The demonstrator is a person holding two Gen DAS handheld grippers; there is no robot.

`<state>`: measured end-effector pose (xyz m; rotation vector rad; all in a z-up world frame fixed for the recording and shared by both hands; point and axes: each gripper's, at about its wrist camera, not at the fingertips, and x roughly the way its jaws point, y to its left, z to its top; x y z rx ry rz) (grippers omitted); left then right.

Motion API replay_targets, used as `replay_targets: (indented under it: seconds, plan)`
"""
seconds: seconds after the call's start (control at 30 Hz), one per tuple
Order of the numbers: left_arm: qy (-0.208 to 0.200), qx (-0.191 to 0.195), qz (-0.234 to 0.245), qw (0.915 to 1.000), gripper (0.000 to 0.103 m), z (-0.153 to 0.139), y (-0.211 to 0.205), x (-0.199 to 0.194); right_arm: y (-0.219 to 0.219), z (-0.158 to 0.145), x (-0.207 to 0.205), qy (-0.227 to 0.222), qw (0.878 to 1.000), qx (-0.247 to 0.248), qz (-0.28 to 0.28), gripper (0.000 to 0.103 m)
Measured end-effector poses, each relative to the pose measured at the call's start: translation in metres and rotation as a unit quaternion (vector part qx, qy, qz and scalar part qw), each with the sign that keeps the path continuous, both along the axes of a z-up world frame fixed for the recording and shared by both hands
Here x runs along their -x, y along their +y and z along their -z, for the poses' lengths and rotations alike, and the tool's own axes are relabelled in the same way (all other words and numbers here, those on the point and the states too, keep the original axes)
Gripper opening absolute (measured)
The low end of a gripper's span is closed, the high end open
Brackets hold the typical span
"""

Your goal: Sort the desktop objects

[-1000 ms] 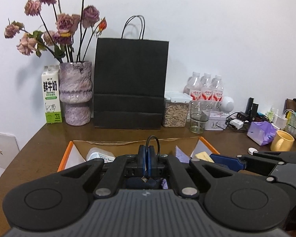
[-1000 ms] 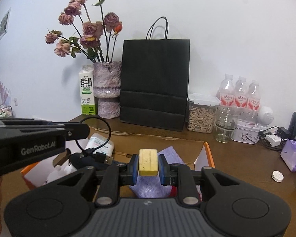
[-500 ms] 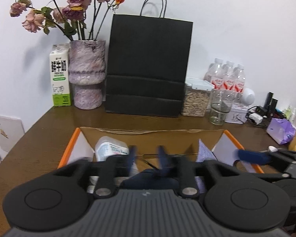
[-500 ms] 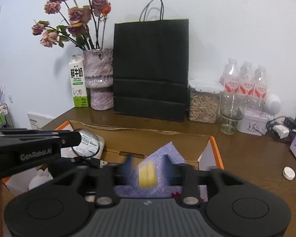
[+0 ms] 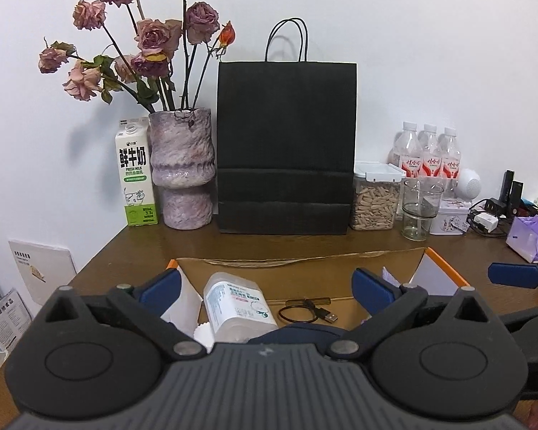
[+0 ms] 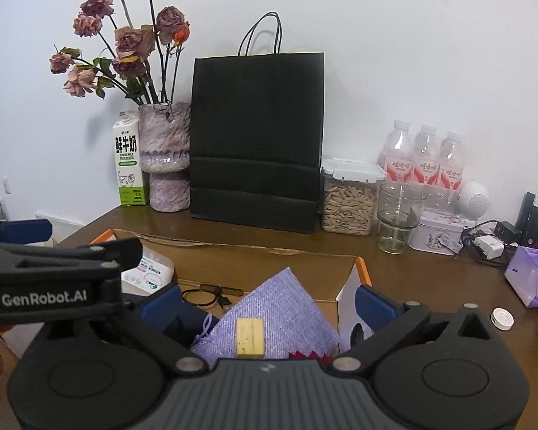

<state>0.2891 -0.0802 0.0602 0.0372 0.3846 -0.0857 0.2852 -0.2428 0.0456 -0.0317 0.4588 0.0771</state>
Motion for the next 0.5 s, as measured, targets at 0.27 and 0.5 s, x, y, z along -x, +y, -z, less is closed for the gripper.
replay_targets:
  seconds: [0.27,0.5]
  plan:
    - [-0.003,-0.001,-0.006,1.0,0.103,-0.005,0.005,0.015,0.001,-0.005,0.013,0.0,1.0,-0.003,0.0,0.103]
    - [-0.01,-0.004,-0.008,0.9999,0.103,-0.012,0.009,0.038,0.003,-0.013,0.038,-0.006,1.0,-0.001,0.0,0.103]
